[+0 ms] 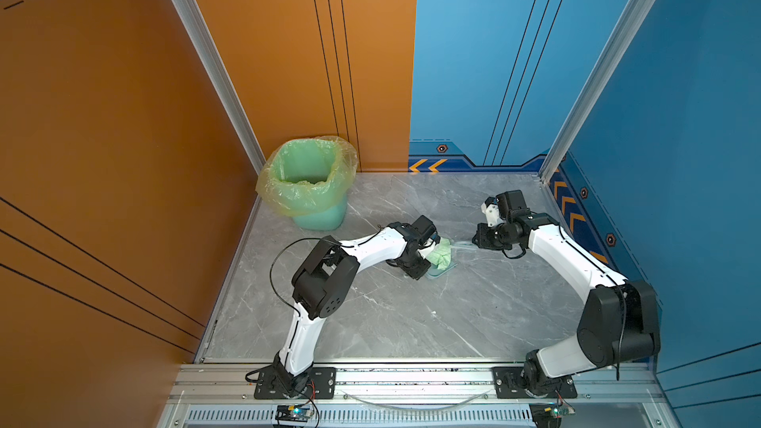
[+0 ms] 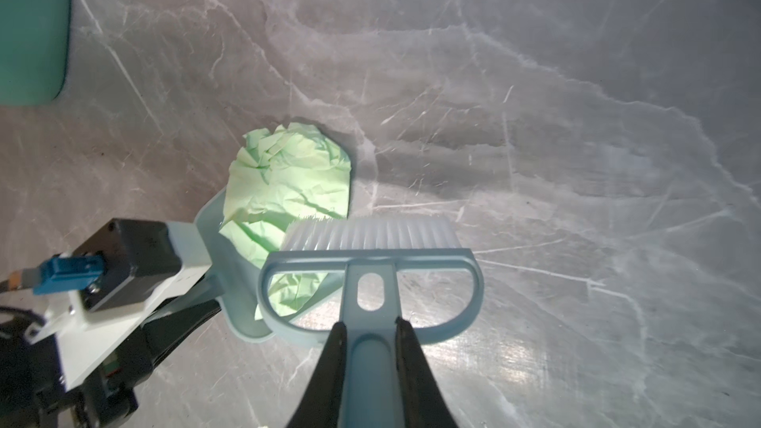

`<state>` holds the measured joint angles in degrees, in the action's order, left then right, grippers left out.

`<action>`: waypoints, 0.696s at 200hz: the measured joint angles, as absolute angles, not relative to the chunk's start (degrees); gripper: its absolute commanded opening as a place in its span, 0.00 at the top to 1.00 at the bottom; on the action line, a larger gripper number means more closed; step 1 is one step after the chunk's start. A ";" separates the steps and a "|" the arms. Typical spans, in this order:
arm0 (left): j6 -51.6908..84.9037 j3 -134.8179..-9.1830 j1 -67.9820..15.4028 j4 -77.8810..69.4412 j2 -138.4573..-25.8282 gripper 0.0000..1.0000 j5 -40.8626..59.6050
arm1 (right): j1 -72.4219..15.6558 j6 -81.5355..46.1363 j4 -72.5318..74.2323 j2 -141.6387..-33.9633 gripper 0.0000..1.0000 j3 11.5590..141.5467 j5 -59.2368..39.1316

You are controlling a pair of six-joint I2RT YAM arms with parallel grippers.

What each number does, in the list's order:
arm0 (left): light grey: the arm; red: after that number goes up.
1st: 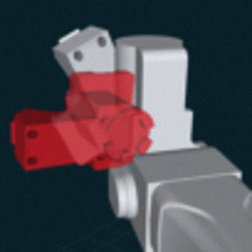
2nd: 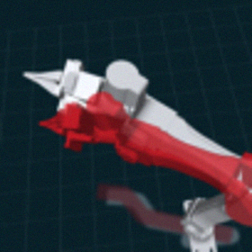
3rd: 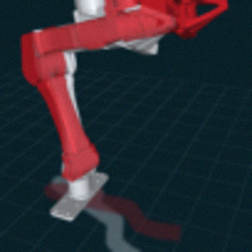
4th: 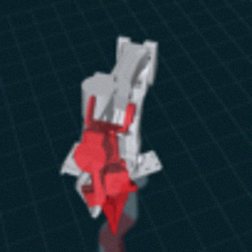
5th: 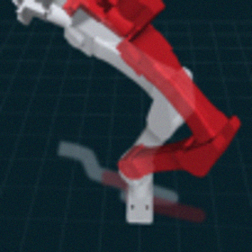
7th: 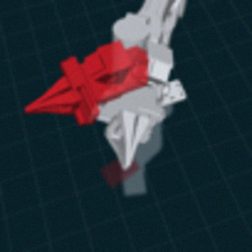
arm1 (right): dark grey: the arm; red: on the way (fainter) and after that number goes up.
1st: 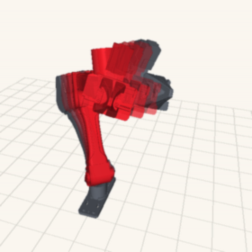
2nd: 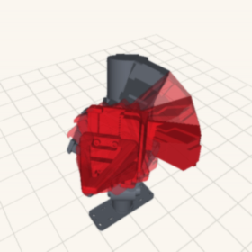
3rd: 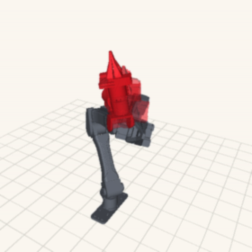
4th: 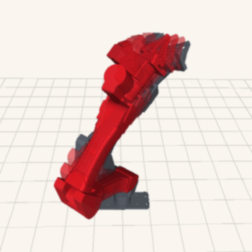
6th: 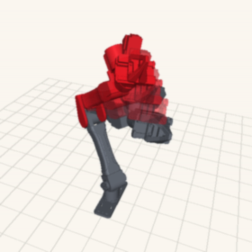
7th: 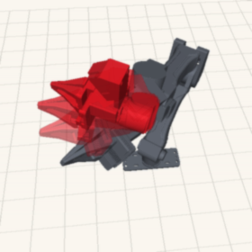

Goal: Sweep away the paper scraps from the table
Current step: 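Sweep the green scrap into the dustpan with the right brush while left holds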

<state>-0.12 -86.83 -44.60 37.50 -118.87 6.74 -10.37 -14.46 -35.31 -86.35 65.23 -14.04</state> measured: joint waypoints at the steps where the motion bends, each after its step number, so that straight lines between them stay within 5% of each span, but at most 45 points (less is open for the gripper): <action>1: -0.12 -86.83 -44.60 37.52 -118.87 0.93 6.74 | -10.39 -14.50 -35.18 -86.39 1.00 65.32 -13.82; 139: -0.12 -87.94 -44.60 37.71 -119.70 0.93 6.70 | -21.17 -6.24 -35.05 -89.23 1.00 64.66 -5.80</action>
<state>-0.12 -87.94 -44.60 37.71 -119.70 6.70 -21.17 -6.24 -35.05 -89.23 64.66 -5.80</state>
